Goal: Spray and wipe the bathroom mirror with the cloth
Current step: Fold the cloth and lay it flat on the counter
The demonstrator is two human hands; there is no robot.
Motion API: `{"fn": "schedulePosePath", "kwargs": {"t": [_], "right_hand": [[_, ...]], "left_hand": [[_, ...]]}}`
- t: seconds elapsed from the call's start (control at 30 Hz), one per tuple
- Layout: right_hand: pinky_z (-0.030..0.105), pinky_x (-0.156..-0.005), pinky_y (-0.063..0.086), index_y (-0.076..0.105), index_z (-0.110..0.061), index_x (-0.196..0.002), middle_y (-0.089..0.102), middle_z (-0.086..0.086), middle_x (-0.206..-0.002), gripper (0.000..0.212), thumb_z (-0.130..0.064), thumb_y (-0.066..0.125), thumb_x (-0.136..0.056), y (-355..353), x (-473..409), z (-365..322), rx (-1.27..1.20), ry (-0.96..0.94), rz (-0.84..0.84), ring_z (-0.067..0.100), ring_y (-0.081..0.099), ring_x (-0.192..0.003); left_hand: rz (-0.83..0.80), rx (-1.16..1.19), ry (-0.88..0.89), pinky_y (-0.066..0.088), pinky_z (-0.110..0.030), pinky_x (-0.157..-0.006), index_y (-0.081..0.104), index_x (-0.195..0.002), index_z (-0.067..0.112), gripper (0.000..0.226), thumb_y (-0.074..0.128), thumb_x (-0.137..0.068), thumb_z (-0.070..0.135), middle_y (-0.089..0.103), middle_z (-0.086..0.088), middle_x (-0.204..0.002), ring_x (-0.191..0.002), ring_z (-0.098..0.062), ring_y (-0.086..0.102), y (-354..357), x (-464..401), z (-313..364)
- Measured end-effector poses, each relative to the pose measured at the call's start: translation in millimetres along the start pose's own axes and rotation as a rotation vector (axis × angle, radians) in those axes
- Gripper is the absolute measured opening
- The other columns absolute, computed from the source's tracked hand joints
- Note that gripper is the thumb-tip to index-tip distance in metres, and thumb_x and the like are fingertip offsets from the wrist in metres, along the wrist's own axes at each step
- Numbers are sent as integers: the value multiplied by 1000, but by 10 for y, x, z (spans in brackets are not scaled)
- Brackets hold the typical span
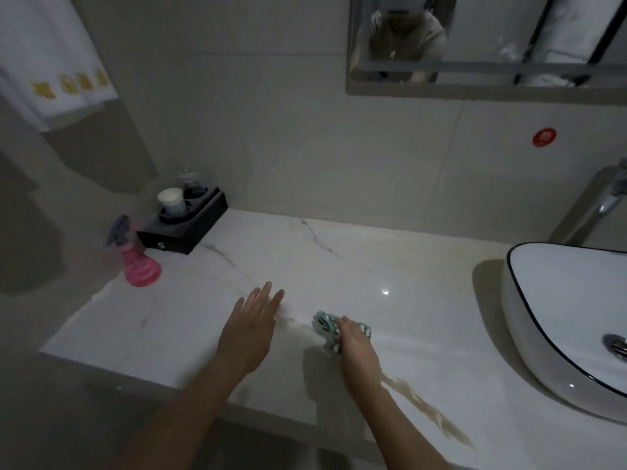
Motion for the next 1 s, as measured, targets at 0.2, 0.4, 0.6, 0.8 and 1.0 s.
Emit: {"fn": "schedulePosePath", "kwargs": {"t": [0.2, 0.4, 0.6, 0.8, 1.0], "right_hand": [[25, -116, 10, 26, -22, -150, 19, -2, -159, 46, -16, 25, -105, -436, -329, -750, -140, -87, 24, 14, 17, -145], [34, -116, 23, 32, -14, -147, 27, 6, -156, 45, -8, 30, -102, -714, -515, -1442, -198, -259, 16, 20, 32, -139], [29, -116, 21, 36, -8, -145, 32, 11, -153, 45, -4, 37, -100, -817, -676, -2008, -145, -365, 12, 23, 31, -140], [33, -107, 34, 41, -8, -140, 43, 13, -143, 44, -2, 39, -97, -583, -973, -2559, -148, -476, -34, 26, 46, -128], [29, -107, 32, 42, -14, -140, 43, 5, -143, 39, -11, 36, -101, -186, -1578, -3005, -218, -495, -31, 20, 43, -130]], "left_hand": [[61, 140, -129, 36, -47, -105, 38, -143, 13, 65, 65, -85, 11, 37, -16, -149, -131, -34, 44, -571, 14, -211], [80, 127, -309, 6, -36, -117, 0, -152, 22, 57, 28, -102, 22, -6, -4, -160, -147, -21, 4, -1135, 229, -638], [132, 152, -447, 13, -36, -116, 6, -152, 20, 59, 34, -101, 26, 0, -8, -160, -147, -24, 7, -1413, 428, -1237], [164, 254, -578, 17, -37, -116, 11, -152, 13, 63, 42, -97, 21, 9, -8, -160, -147, -22, 8, -1200, 484, -1903], [169, 492, -715, 46, -48, -95, 36, -139, 4, 63, 62, -81, 4, 48, -23, -136, -123, -41, 49, -607, 273, -2768]]}}
Point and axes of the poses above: each hand's wrist, its own x-axis away from the middle knuckle, its own y-axis out of the palm, z = x × y, the point moved 7 cm from there along -x, towards the middle knuckle
